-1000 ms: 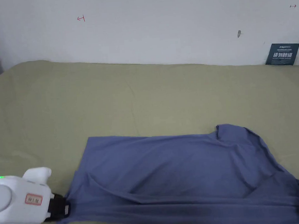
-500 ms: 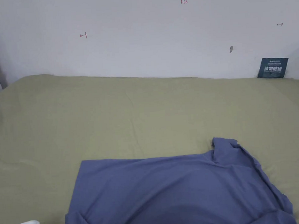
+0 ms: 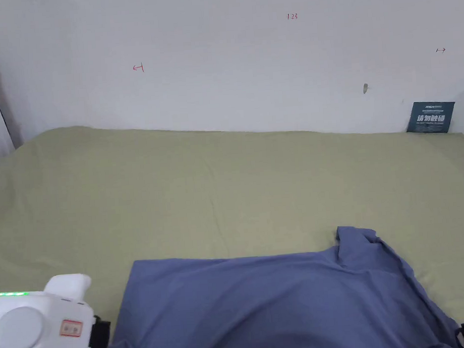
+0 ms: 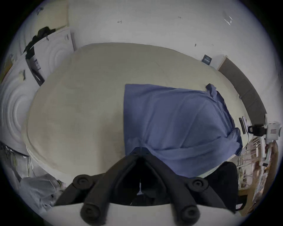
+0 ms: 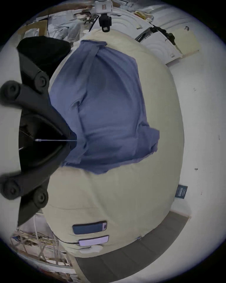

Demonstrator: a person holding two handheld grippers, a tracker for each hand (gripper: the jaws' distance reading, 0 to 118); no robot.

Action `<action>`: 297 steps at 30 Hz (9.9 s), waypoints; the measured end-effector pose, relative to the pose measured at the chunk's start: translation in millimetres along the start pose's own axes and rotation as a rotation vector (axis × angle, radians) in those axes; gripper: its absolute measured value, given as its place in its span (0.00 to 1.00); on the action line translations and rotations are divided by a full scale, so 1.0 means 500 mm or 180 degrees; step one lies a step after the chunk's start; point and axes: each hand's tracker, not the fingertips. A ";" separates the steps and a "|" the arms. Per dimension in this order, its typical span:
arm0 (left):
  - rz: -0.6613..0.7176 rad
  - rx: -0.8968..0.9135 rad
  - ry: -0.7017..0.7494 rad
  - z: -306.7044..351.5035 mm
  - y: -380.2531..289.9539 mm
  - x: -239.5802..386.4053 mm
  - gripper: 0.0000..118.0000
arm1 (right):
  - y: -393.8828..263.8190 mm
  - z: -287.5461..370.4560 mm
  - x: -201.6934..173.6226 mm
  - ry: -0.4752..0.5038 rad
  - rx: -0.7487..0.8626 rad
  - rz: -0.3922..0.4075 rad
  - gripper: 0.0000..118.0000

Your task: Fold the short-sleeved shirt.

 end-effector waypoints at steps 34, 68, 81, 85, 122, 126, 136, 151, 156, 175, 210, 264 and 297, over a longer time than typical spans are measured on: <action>-0.0097 -0.0532 0.0125 -0.344 0.311 0.027 0.04 | 0.402 -0.374 0.140 -0.0231 -0.0532 -0.0163 0.88; -0.0270 -0.0154 -0.0319 0.003 0.101 -0.055 0.04 | 0.086 0.063 0.135 0.0081 0.0058 0.0031 0.01; 0.0102 -0.0822 -0.0198 -0.111 -0.150 -0.084 0.04 | -0.167 -0.050 0.124 -0.0105 -0.0644 -0.0164 0.01; 0.0213 -0.0774 -0.0207 -0.107 -0.149 -0.078 0.11 | -0.164 -0.070 0.104 -0.0265 -0.0648 -0.0092 0.01; 0.0943 -0.0416 -0.1722 -0.151 -0.136 -0.207 0.89 | -0.070 0.063 -0.006 -0.0030 -0.0195 0.0309 0.00; 0.1303 -0.0294 -0.2035 -0.168 -0.155 -0.221 0.89 | -0.074 0.059 -0.007 0.0041 -0.0233 0.0293 0.00; 0.1037 -0.0426 -0.1534 -0.179 -0.155 -0.147 0.08 | -0.078 0.027 -0.021 0.0179 -0.0270 0.0287 0.00; 0.0108 -0.0098 -0.2351 -0.033 -0.042 0.160 0.08 | -0.080 0.043 0.056 0.0238 -0.0132 0.0055 0.00; -0.0100 -0.0369 -0.2414 -0.109 -0.038 0.311 0.08 | -0.095 0.044 0.078 0.0245 -0.0128 -0.0003 0.00; 0.0696 -0.0588 -0.2761 -0.245 -0.078 0.336 0.00 | -0.128 0.040 0.100 0.0236 -0.0218 -0.0087 0.00; 0.1162 -0.0889 -0.2796 -0.301 -0.124 0.157 0.60 | -0.113 0.011 0.068 0.0323 -0.0319 0.0069 0.00; 0.0887 -0.0181 -0.2396 -0.137 -0.004 0.171 0.45 | -0.055 -0.043 0.005 0.0380 -0.0308 0.0071 0.00; 0.0766 -0.0092 -0.1269 -0.113 -0.031 -0.031 0.00 | 0.039 -0.176 -0.368 0.1227 -0.0484 0.0112 0.00</action>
